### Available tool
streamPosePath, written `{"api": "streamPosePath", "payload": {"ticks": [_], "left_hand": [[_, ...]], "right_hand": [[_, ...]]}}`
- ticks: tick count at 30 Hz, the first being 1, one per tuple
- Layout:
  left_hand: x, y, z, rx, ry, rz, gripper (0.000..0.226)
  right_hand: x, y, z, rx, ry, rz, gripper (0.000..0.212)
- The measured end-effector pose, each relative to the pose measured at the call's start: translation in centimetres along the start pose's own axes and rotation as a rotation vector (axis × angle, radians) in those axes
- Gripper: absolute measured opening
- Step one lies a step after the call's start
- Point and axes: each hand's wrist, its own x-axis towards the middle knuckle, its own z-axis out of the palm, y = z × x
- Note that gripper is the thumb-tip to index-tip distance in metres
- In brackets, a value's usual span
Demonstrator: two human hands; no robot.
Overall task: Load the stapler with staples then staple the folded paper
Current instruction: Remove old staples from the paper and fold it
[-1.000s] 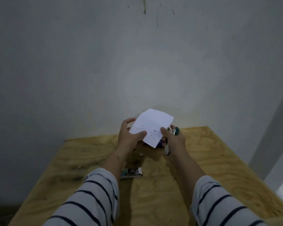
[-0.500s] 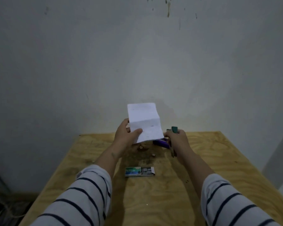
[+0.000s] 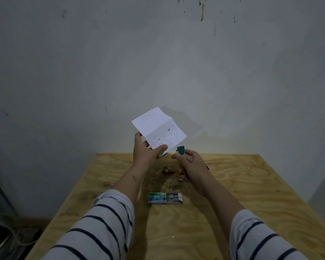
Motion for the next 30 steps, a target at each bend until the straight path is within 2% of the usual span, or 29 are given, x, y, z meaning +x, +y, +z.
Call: {"api": "streamPosePath", "payload": {"ticks": [4, 12, 19, 25, 30], "left_hand": [[0.0, -0.1, 0.2, 0.011, -0.009, -0.003, 0.088], [0.0, -0.3, 0.3, 0.019, 0.014, -0.008, 0.087], [0.1, -0.2, 0.1, 0.025, 0.045, 0.002, 0.086], [0.1, -0.4, 0.0, 0.024, 0.024, -0.018, 0.086], [-0.1, -0.4, 0.0, 0.052, -0.022, -0.029, 0.084]], "right_hand": [[0.2, -0.5, -0.1, 0.124, -0.025, 0.096, 0.043], [-1.0, -1.7, -0.3, 0.326, -0.101, 0.056, 0.030], [-1.1, -1.8, 0.4, 0.337, -0.122, 0.103, 0.033], [-1.2, -2.1, 0.8, 0.343, -0.113, 0.101, 0.022], [-1.3, -2.4, 0.8, 0.410, -0.042, 0.102, 0.026]]}}
